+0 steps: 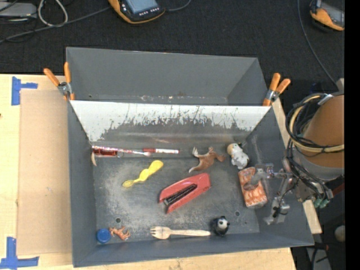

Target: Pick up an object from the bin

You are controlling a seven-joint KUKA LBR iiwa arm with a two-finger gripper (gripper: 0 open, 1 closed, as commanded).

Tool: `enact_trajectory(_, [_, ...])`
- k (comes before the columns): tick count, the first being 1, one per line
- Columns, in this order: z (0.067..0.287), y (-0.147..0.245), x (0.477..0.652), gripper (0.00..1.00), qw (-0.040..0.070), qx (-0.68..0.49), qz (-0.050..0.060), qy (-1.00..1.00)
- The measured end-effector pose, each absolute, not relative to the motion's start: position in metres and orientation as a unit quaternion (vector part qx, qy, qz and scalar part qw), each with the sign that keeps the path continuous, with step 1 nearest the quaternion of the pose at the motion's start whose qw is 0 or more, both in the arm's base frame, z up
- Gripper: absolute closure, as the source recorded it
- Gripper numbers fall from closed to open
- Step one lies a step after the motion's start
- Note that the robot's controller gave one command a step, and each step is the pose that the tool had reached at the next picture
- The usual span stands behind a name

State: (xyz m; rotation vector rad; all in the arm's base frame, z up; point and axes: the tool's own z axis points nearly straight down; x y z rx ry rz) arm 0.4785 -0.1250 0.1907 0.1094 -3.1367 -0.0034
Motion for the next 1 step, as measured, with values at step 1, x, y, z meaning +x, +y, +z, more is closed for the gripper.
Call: enact_trajectory(1, [0.1702, -0.0687, 0.5145, 0.00, -0.002, 0.024, -0.001, -1.000])
